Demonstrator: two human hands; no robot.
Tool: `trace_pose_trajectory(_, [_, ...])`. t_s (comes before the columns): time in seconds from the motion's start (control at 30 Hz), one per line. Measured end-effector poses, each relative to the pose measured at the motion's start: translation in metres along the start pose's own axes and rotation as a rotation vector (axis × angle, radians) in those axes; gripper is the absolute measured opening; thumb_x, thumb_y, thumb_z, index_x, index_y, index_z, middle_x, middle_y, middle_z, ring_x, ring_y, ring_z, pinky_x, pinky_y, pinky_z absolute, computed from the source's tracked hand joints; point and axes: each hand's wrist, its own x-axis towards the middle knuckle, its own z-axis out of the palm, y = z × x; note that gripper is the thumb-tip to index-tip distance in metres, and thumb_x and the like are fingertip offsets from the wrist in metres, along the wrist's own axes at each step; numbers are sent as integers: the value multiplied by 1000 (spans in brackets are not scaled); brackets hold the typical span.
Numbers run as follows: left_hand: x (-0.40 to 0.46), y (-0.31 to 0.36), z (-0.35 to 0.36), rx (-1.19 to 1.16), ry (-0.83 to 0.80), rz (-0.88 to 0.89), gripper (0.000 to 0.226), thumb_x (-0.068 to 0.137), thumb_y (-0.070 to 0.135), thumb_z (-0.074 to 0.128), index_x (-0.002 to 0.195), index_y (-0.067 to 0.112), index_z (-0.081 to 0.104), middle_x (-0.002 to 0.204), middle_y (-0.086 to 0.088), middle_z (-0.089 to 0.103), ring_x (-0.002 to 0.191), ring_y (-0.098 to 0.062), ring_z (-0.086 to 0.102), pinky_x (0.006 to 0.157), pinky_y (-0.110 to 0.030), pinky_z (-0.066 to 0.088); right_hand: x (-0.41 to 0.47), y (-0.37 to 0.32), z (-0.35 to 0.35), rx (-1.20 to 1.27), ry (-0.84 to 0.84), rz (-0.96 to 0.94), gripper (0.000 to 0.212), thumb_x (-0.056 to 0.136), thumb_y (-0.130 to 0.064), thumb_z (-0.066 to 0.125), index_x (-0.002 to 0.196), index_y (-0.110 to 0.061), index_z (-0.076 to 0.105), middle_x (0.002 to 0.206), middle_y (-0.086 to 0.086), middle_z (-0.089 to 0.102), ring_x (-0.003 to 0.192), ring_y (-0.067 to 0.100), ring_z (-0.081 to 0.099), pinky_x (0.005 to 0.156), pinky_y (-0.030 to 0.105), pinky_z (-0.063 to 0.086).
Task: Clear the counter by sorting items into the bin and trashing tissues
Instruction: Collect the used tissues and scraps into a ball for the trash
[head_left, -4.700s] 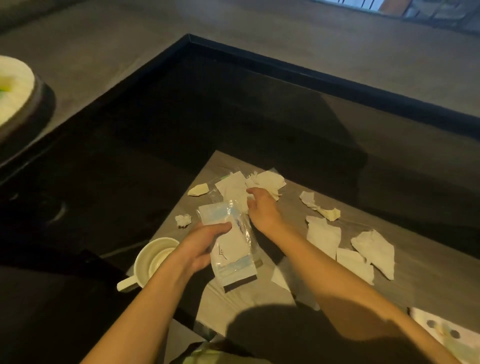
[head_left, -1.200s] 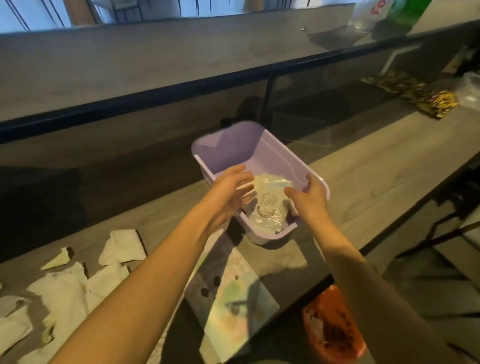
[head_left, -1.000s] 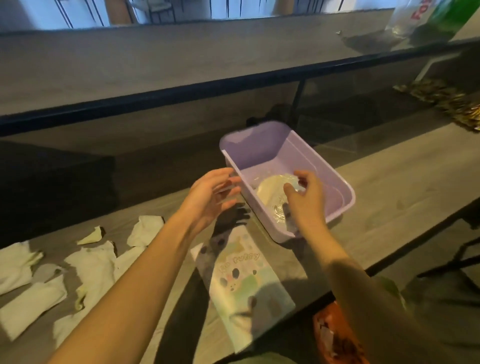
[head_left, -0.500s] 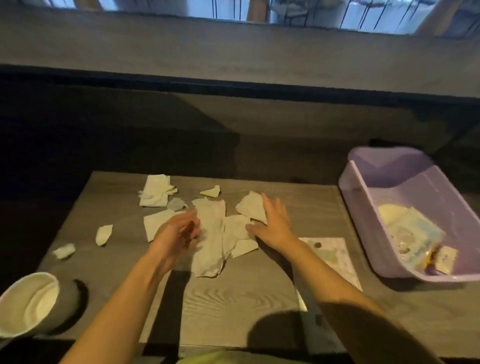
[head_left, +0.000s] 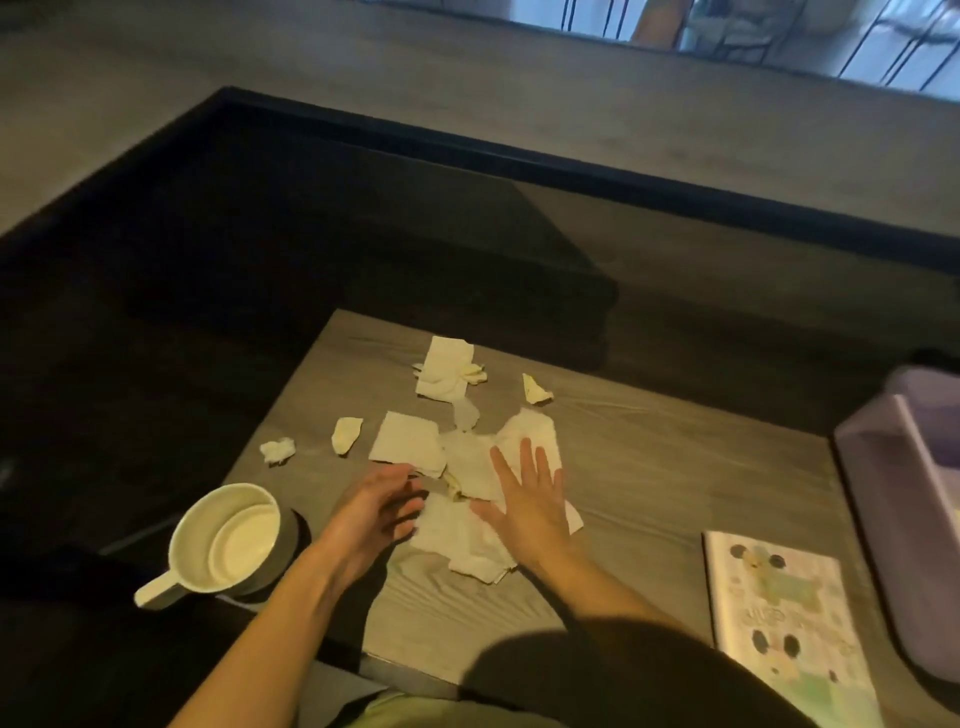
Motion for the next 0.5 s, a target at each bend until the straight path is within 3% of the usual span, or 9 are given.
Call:
trace_pose_trajectory(0.07, [0, 2, -4, -20, -5, 0, 16, 94, 13, 45, 106, 14, 57, 90, -7, 62, 79, -19, 57, 66, -28, 45, -2, 3, 5, 18, 121, -72, 55, 99, -28, 38, 149, -26, 15, 161, 4, 2, 148, 21, 0, 119, 35, -4])
trace_pose_trajectory(0.13, [1, 7, -6, -38, -13, 1, 17, 94, 13, 46, 106, 14, 58, 93, -7, 63, 82, -20, 58, 69, -29, 46, -2, 6, 2, 76, 204, -99, 52, 95, -5, 38, 144, -20, 34, 156, 6, 26, 144, 24, 21, 117, 30, 12])
trace_pose_trajectory(0.23, [3, 13, -3, -69, -44, -6, 27, 92, 14, 49, 119, 12, 56, 98, -7, 64, 88, -20, 59, 76, -30, 45, 4, 4, -12, 311, 350, -27, 43, 86, 5, 37, 120, -7, 61, 124, 16, 58, 116, 31, 51, 91, 28, 37])
trace_pose_trajectory(0.33, [6, 17, 6, -132, -77, -41, 35, 91, 18, 51, 124, 10, 55, 112, -11, 63, 97, -22, 59, 83, -34, 47, 8, -6, -31, 568, 457, 27, 38, 89, 7, 43, 116, -11, 63, 112, 12, 63, 102, 23, 59, 80, 23, 42])
trace_pose_trajectory(0.4, [7, 17, 15, -206, -136, -93, 38, 88, 32, 54, 122, 13, 57, 127, -13, 57, 111, -28, 55, 93, -45, 46, 3, -20, -45, 710, 463, -1, 37, 92, 1, 46, 120, -20, 58, 113, 5, 64, 100, 16, 58, 81, 26, 48])
trace_pose_trajectory(0.5, [6, 17, 31, -268, -316, -141, 52, 81, 53, 52, 122, 21, 57, 128, -12, 58, 119, -33, 53, 97, -55, 43, -7, -45, -60, 840, 429, -61, 35, 93, -6, 50, 118, -30, 54, 110, 0, 64, 97, 14, 62, 78, 28, 55])
